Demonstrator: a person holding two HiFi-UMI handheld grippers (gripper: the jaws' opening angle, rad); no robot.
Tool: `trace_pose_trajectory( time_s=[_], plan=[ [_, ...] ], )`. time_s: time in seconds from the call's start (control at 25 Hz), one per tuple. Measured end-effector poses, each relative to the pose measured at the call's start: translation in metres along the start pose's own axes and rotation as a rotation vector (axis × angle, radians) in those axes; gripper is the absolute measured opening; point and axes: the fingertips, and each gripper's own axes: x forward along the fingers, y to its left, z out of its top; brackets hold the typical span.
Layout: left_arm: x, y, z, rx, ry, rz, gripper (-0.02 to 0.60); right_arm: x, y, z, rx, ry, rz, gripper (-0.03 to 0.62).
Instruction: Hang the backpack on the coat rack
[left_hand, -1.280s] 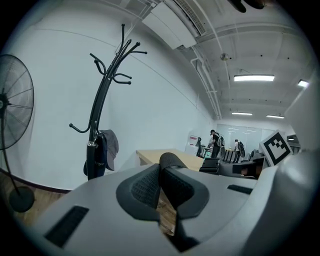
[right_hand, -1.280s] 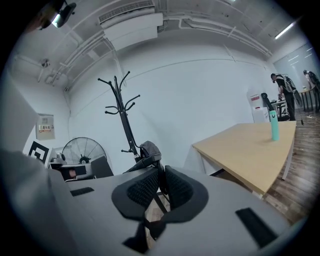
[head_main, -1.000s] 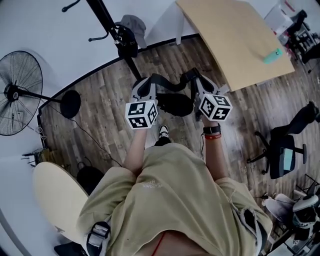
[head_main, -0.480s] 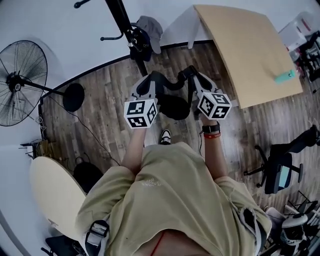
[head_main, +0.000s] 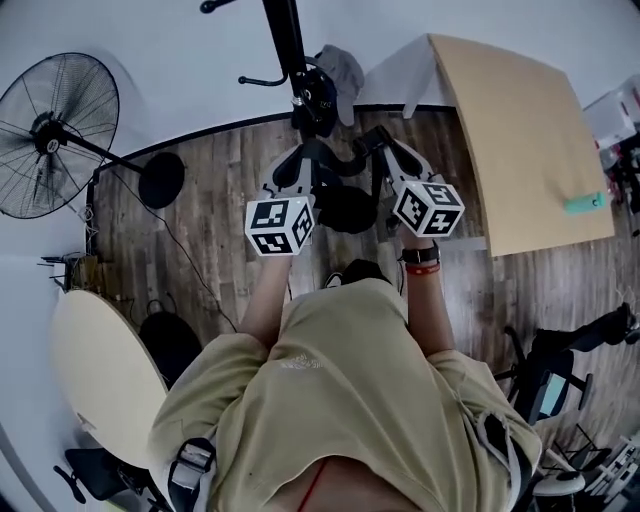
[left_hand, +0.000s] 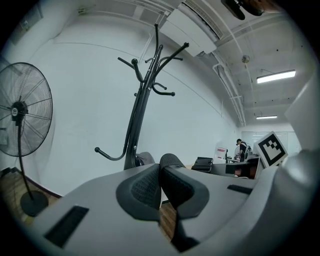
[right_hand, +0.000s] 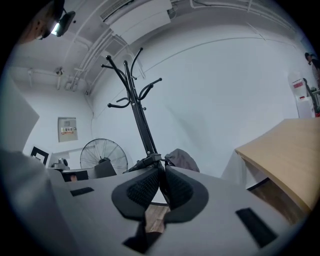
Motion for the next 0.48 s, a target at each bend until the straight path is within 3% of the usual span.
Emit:
trace_pose_trajectory(
  time_s=[0.48],
  plan=[
    [0.030,0.054,0.039,-0.028,-0.070,0.190,0.026,0.099,0.016,0.033,-0.014,0.051,0.232,0.048]
  ],
)
